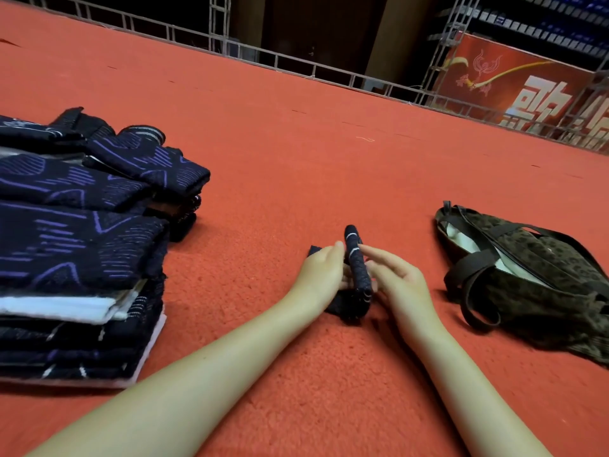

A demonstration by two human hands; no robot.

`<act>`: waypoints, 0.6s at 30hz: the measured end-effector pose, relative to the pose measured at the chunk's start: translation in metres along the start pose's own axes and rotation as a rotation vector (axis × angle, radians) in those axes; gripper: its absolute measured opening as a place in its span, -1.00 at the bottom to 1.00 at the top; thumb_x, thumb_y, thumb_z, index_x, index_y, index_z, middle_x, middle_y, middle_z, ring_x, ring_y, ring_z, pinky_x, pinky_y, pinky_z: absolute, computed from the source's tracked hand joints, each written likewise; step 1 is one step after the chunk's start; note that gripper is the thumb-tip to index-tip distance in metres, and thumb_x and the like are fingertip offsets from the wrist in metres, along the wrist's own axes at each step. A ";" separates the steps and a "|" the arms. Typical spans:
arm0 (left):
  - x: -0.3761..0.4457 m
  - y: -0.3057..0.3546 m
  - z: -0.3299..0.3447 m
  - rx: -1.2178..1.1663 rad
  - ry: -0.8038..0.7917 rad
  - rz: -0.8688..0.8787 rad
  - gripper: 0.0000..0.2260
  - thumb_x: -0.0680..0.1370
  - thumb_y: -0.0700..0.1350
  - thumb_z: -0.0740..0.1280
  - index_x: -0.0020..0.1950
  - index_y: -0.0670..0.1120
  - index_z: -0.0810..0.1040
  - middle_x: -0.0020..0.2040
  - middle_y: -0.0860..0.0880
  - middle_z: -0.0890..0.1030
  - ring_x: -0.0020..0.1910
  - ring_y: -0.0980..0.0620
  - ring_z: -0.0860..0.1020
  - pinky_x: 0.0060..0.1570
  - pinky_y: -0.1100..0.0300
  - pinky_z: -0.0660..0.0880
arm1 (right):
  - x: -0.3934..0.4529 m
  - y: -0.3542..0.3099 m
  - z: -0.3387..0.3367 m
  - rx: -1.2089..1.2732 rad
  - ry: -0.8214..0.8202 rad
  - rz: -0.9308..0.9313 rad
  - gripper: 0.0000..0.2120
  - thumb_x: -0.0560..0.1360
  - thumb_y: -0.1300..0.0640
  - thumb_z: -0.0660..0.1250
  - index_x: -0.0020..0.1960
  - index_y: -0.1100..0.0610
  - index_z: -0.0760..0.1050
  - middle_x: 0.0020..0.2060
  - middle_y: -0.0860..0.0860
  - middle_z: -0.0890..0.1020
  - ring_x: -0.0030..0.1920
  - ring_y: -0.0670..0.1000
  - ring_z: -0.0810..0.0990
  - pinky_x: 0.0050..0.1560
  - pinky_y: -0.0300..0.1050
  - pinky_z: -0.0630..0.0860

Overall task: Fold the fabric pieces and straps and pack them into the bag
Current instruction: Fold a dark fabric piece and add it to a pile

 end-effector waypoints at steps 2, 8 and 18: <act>0.005 -0.003 -0.008 -0.068 0.061 -0.041 -0.68 0.66 0.01 0.01 0.10 -0.12 0.49 0.02 -0.23 0.60 -0.09 -0.15 0.61 -0.21 0.14 0.58 | -0.001 -0.005 0.008 -0.254 -0.033 -0.100 -0.63 0.49 0.34 0.31 0.07 -0.12 0.58 -0.09 -0.05 0.57 -0.09 -0.16 0.52 -0.07 -0.37 0.43; 0.011 0.009 -0.032 0.131 0.166 0.060 -0.62 0.51 0.18 0.05 0.19 0.06 0.46 0.19 -0.14 0.56 0.20 -0.16 0.51 0.28 -0.10 0.40 | -0.002 0.006 0.013 -0.322 0.013 -0.083 -0.60 0.44 0.19 0.44 0.20 -0.12 0.48 0.04 -0.04 0.49 -0.03 -0.20 0.49 0.03 -0.43 0.41; 0.013 0.012 -0.052 1.185 0.191 0.205 -0.61 0.59 -0.01 0.18 0.42 0.05 0.32 0.27 -0.04 0.47 0.29 -0.09 0.35 0.27 0.03 0.27 | -0.003 0.012 0.023 -0.524 0.048 0.003 -0.49 0.46 0.02 0.39 0.38 -0.02 0.39 -0.04 -0.11 0.63 -0.15 -0.10 0.59 0.04 -0.11 0.50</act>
Point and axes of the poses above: each hand's wrist, its own x-axis towards the middle knuckle, its own z-axis out of the palm, y = z × x, the point moved 8 cm from there along x, towards the middle knuckle
